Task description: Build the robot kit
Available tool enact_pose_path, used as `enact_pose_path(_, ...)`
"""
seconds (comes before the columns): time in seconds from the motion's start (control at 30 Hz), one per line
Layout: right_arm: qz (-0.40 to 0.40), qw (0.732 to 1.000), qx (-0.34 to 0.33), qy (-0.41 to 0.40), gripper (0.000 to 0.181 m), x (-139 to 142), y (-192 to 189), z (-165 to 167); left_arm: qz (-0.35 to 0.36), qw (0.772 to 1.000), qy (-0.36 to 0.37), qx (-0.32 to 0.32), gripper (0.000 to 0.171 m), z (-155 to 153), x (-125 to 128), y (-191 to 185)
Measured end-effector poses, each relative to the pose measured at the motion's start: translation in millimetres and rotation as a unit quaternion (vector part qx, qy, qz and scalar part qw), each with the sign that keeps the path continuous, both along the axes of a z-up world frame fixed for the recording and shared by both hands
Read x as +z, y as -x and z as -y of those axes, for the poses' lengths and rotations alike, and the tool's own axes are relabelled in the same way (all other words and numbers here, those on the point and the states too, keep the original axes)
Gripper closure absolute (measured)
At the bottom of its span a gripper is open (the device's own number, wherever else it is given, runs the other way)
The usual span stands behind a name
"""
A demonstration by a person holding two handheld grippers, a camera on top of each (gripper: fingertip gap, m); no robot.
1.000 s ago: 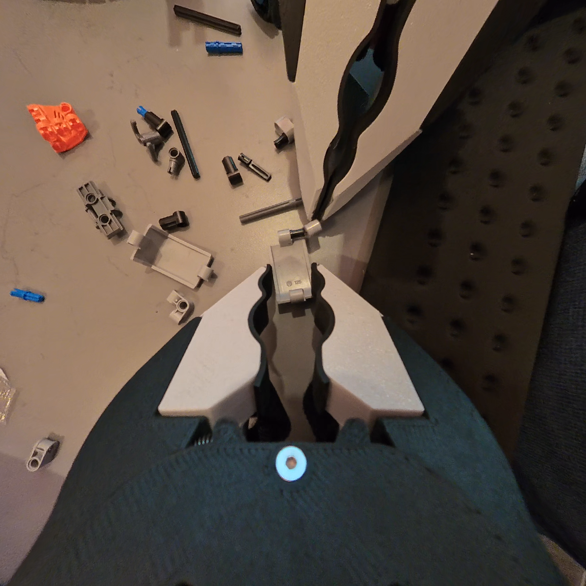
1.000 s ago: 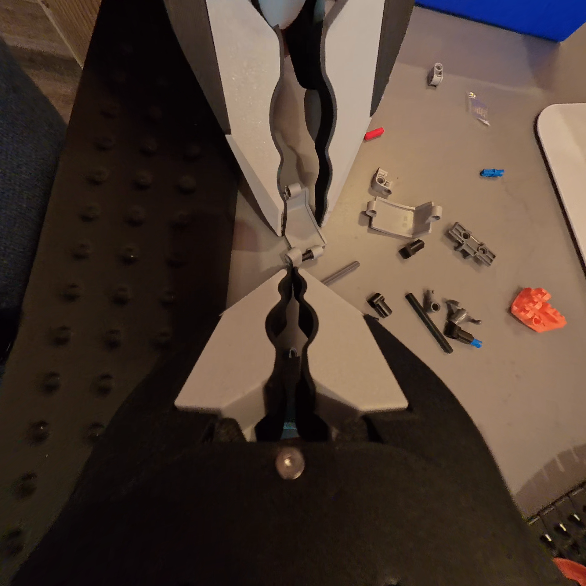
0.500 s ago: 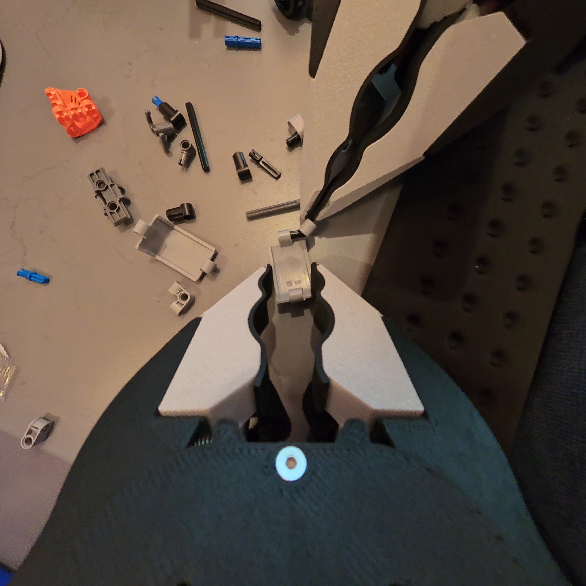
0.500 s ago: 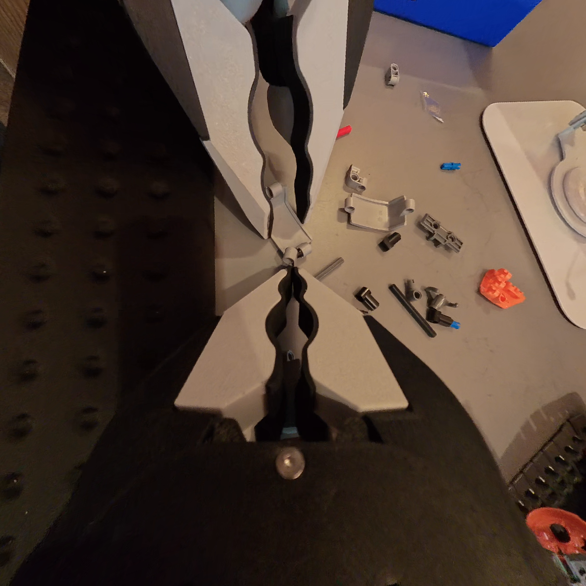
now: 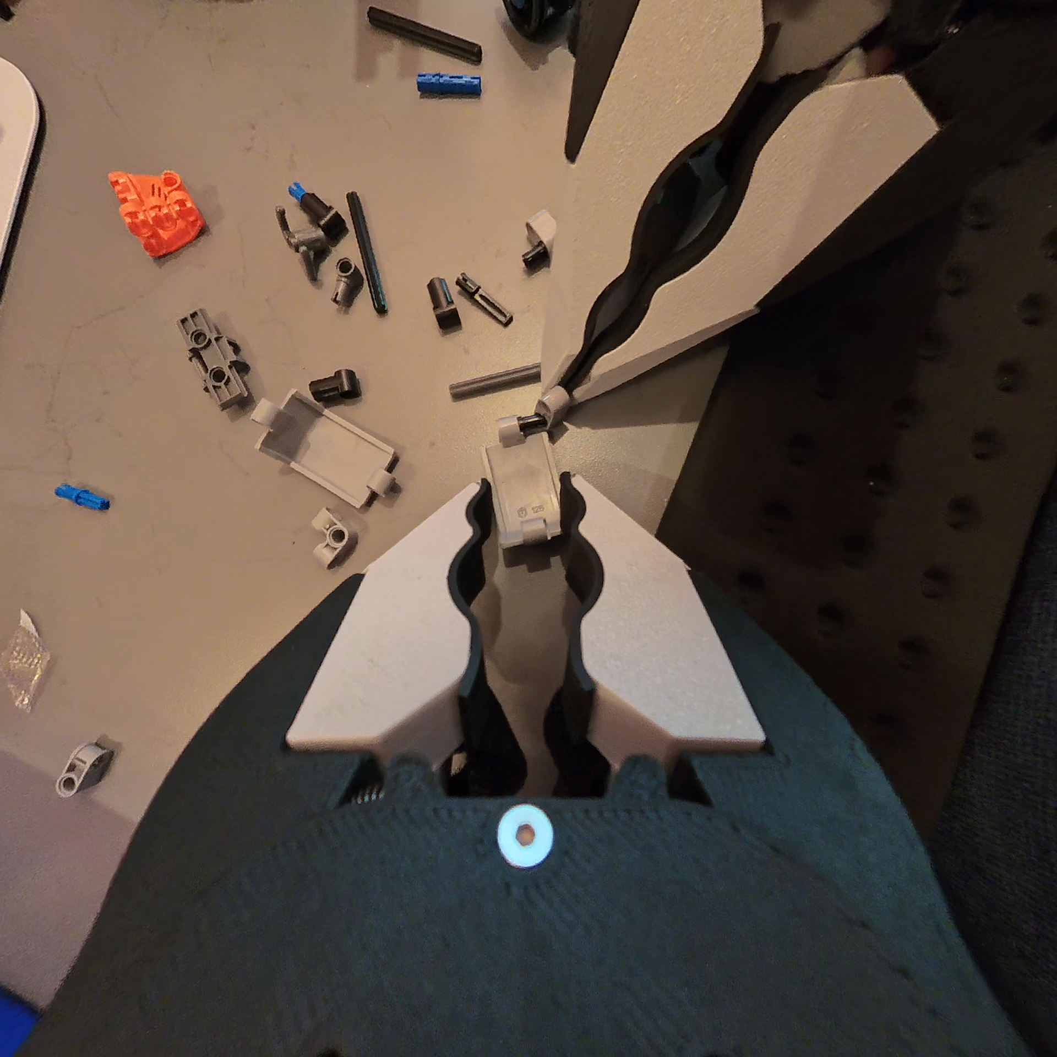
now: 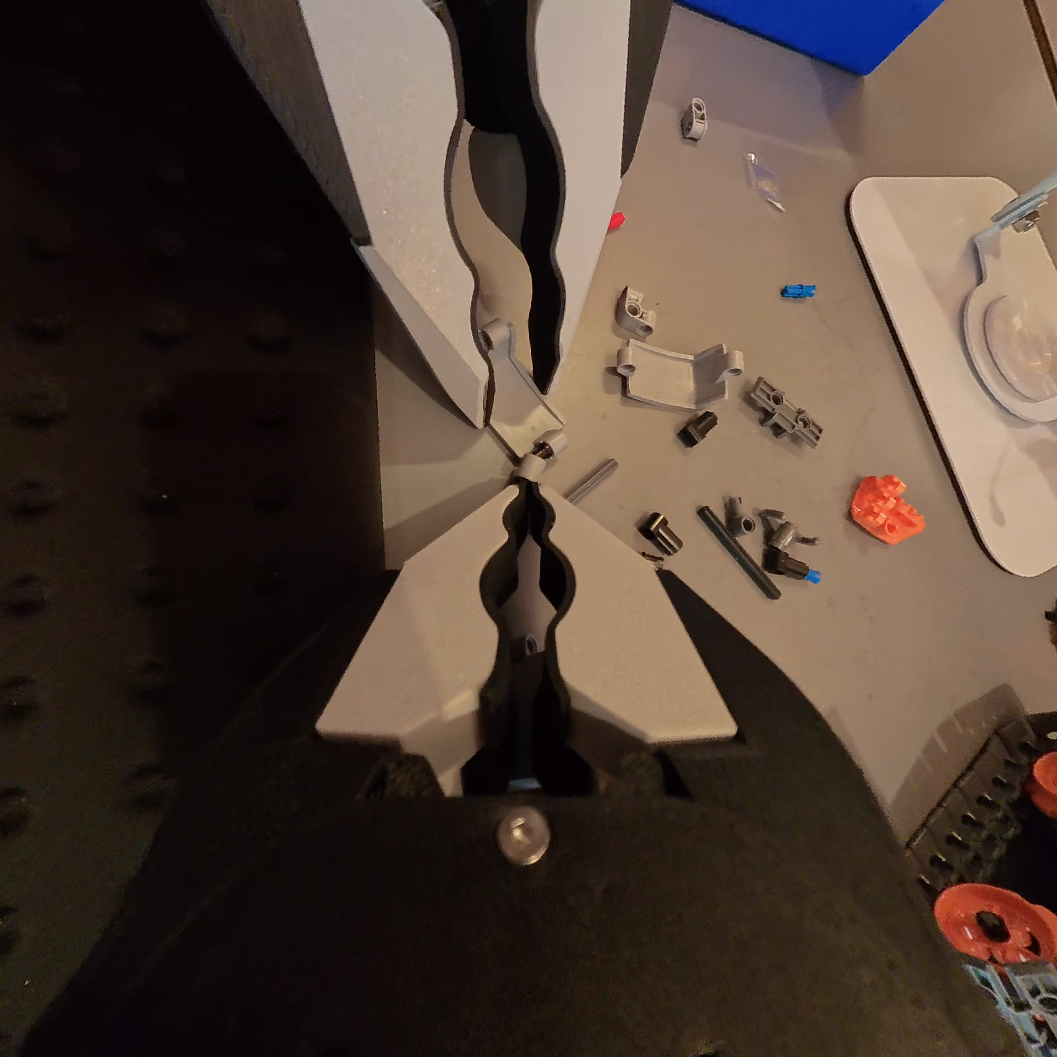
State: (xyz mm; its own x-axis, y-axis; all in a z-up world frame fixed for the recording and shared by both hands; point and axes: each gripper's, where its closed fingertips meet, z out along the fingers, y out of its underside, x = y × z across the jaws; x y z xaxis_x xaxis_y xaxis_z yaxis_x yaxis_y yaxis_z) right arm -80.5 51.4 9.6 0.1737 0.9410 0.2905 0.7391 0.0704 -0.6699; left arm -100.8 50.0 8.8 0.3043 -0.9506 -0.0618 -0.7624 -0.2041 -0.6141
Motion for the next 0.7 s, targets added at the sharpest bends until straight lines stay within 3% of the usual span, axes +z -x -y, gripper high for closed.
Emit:
enact_pose_path(0.27,-0.001,1.000,-0.019,0.005,0.181,1,0,-3,-0.011,1.000,-0.020,0.016,0.151,-1,0,-2)
enact_pose_path(0.7,0.003,0.997,-0.081,0.006,0.181,0,-1,-15,-0.025,0.994,-0.043,0.093,0.151,-10,-1,-7)
